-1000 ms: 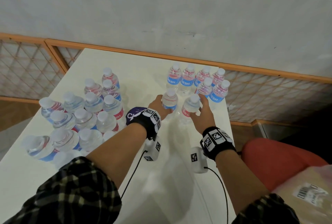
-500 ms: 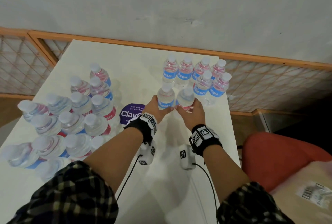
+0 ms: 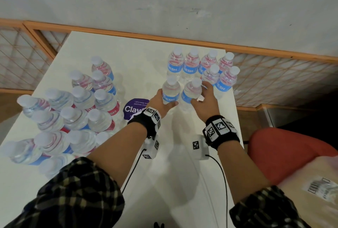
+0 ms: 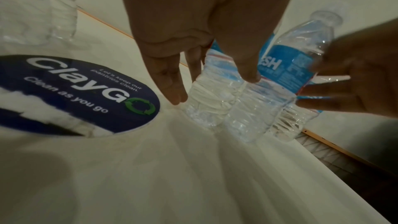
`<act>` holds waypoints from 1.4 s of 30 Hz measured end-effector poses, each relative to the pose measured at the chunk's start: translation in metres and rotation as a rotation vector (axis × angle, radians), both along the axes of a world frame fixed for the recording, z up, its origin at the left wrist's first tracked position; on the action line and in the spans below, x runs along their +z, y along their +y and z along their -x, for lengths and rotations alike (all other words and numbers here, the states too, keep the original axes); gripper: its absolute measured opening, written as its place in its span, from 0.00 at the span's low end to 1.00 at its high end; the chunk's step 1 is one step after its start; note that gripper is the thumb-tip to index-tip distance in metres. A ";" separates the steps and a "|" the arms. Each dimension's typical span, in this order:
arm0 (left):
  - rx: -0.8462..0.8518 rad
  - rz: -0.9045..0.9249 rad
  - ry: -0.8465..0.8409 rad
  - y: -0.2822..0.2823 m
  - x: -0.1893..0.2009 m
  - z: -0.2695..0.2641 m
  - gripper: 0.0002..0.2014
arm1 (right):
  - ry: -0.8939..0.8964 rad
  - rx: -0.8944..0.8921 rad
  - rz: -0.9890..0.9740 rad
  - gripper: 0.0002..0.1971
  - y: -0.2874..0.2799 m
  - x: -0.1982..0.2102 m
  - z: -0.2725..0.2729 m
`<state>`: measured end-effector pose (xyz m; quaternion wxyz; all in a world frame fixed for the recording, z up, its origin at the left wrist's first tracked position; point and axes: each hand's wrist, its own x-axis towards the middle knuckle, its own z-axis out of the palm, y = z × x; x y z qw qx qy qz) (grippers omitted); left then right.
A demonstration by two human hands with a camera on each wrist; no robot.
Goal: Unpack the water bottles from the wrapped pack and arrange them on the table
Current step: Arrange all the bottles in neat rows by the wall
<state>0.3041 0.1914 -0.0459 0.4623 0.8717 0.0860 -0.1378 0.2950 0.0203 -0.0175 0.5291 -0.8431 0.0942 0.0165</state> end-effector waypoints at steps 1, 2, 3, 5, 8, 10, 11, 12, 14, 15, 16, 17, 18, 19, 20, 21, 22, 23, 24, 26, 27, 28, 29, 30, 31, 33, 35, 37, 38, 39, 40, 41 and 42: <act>-0.004 0.007 0.001 0.001 -0.001 0.000 0.33 | 0.003 -0.054 -0.015 0.35 -0.004 -0.002 0.003; -0.003 0.019 -0.001 0.001 -0.002 0.000 0.33 | 0.017 -0.114 -0.022 0.36 -0.005 -0.004 0.007; -0.001 0.030 -0.005 0.001 -0.003 0.000 0.33 | 0.033 -0.160 -0.030 0.38 -0.003 -0.005 0.011; 0.011 0.039 -0.018 0.001 -0.004 0.001 0.32 | 0.031 -0.184 -0.013 0.42 0.006 -0.009 0.016; 0.021 0.041 -0.025 0.000 -0.006 0.001 0.32 | -0.031 -0.181 0.035 0.43 0.023 -0.011 0.010; 0.015 0.029 -0.019 0.000 -0.004 -0.001 0.33 | -0.052 -0.207 0.024 0.40 0.030 -0.009 0.001; 0.013 0.020 -0.018 0.000 -0.004 -0.003 0.33 | -0.064 -0.203 0.008 0.38 0.029 -0.007 -0.003; 0.010 0.012 -0.022 0.001 -0.004 -0.005 0.33 | -0.076 -0.184 -0.015 0.35 0.027 -0.005 -0.005; 0.009 0.002 -0.037 0.004 -0.003 -0.011 0.33 | -0.063 -0.148 -0.049 0.32 0.020 -0.004 -0.006; 0.017 0.000 -0.045 0.004 -0.003 -0.014 0.33 | -0.033 -0.155 -0.057 0.33 0.015 -0.006 -0.005; 0.027 -0.001 -0.055 0.005 -0.003 -0.017 0.33 | 0.013 -0.177 -0.063 0.35 0.011 -0.009 -0.003; 0.035 -0.007 -0.060 0.006 -0.004 -0.019 0.34 | 0.073 -0.207 -0.062 0.36 0.009 -0.013 0.000; 0.043 -0.017 -0.059 0.006 -0.006 -0.021 0.35 | 0.135 -0.233 -0.055 0.36 0.008 -0.018 0.003; 0.050 -0.031 -0.046 0.007 -0.009 -0.021 0.36 | 0.193 -0.247 -0.049 0.36 0.008 -0.024 0.005; 0.055 -0.046 -0.024 0.007 -0.013 -0.021 0.38 | 0.241 -0.252 -0.053 0.35 0.010 -0.031 0.008; 0.057 -0.063 0.005 0.008 -0.018 -0.021 0.40 | 0.279 -0.246 -0.061 0.35 0.012 -0.037 0.009; 0.056 -0.086 0.022 0.010 -0.022 -0.020 0.39 | 0.302 -0.231 -0.061 0.35 0.016 -0.043 0.010; 0.053 -0.111 0.026 0.010 -0.025 -0.020 0.37 | 0.314 -0.210 -0.047 0.34 0.020 -0.046 0.009; 0.045 -0.129 0.023 0.011 -0.027 -0.021 0.34 | 0.317 -0.197 -0.030 0.35 0.024 -0.048 0.007; 0.021 -0.148 0.011 0.011 -0.027 -0.024 0.31 | 0.311 -0.214 -0.022 0.36 0.031 -0.051 0.001; 0.006 -0.152 0.007 0.010 -0.027 -0.026 0.30 | 0.311 -0.236 -0.022 0.37 0.033 -0.052 -0.003; -0.006 -0.152 0.004 0.010 -0.027 -0.028 0.29 | 0.315 -0.258 -0.016 0.37 0.036 -0.053 -0.006; -0.015 -0.149 0.000 0.009 -0.027 -0.031 0.28 | 0.323 -0.276 -0.005 0.37 0.037 -0.055 -0.009; -0.020 -0.144 -0.003 0.009 -0.026 -0.033 0.27 | 0.330 -0.291 0.003 0.36 0.038 -0.056 -0.012; -0.022 -0.140 -0.008 0.008 -0.027 -0.035 0.26 | 0.333 -0.303 0.009 0.36 0.039 -0.058 -0.013; -0.012 -0.144 -0.005 0.007 -0.026 -0.038 0.25 | 0.323 -0.321 0.005 0.34 0.038 -0.061 -0.015; -0.002 -0.144 0.008 0.009 -0.030 -0.038 0.27 | 0.315 -0.332 -0.007 0.32 0.037 -0.063 -0.016; 0.004 -0.121 0.024 0.011 -0.035 -0.037 0.29 | 0.306 -0.368 -0.027 0.28 0.035 -0.065 -0.015; 0.006 -0.102 0.032 0.011 -0.036 -0.035 0.29 | 0.300 -0.391 -0.039 0.25 0.034 -0.064 -0.015; 0.006 -0.091 0.038 0.012 -0.037 -0.034 0.30 | 0.297 -0.412 -0.048 0.23 0.033 -0.063 -0.014; 0.004 -0.093 0.041 0.012 -0.037 -0.033 0.30 | 0.294 -0.422 -0.053 0.22 0.031 -0.063 -0.014; 0.002 -0.105 0.040 0.012 -0.037 -0.033 0.31 | 0.296 -0.422 -0.058 0.21 0.031 -0.063 -0.014; 0.000 -0.116 0.031 0.011 -0.035 -0.032 0.31 | 0.299 -0.418 -0.061 0.21 0.031 -0.063 -0.014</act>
